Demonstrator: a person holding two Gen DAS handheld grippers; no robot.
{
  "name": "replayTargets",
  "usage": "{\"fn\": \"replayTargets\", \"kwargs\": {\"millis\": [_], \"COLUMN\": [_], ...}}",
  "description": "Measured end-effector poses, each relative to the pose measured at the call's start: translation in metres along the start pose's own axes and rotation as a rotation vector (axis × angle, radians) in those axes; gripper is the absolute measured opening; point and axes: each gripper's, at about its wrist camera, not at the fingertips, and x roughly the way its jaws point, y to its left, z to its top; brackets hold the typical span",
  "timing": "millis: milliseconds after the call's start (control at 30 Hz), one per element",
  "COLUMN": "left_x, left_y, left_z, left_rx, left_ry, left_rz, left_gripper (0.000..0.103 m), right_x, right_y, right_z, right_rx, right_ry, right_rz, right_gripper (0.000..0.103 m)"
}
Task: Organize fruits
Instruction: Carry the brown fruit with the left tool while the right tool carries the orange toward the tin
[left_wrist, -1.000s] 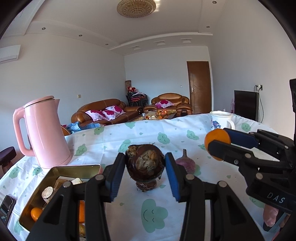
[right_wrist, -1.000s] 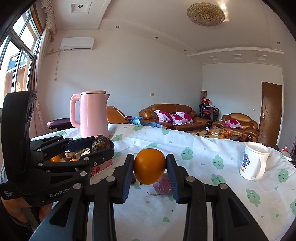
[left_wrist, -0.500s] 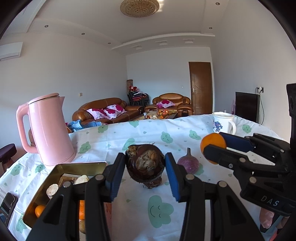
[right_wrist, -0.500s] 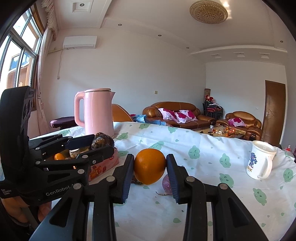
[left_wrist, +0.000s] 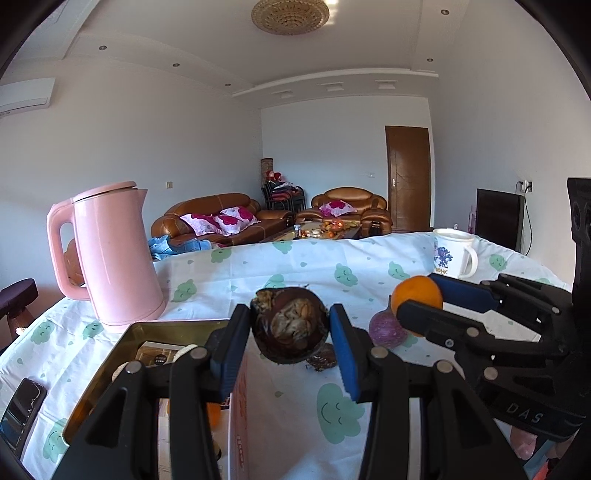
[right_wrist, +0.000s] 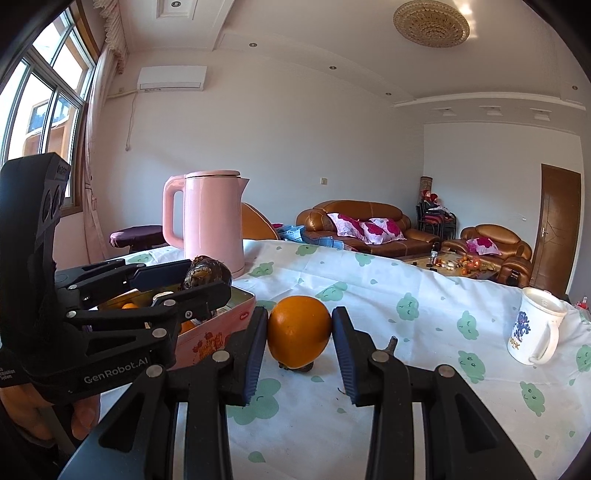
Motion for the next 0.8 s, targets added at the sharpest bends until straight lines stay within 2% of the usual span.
{"fn": "replayTargets", "kwargs": {"millis": [800], "left_x": [-0.016], "left_y": [0.062], "left_z": [-0.008], "left_rx": [-0.082], "left_ry": [0.023], "left_rz": [0.087], "left_gripper": [0.046], "right_x": [0.032], "right_y": [0.054], "right_z": [0.020], "right_rx": [-0.089], "right_ry": [0.019], "right_rz": [0.091], "right_gripper": [0.038]}}
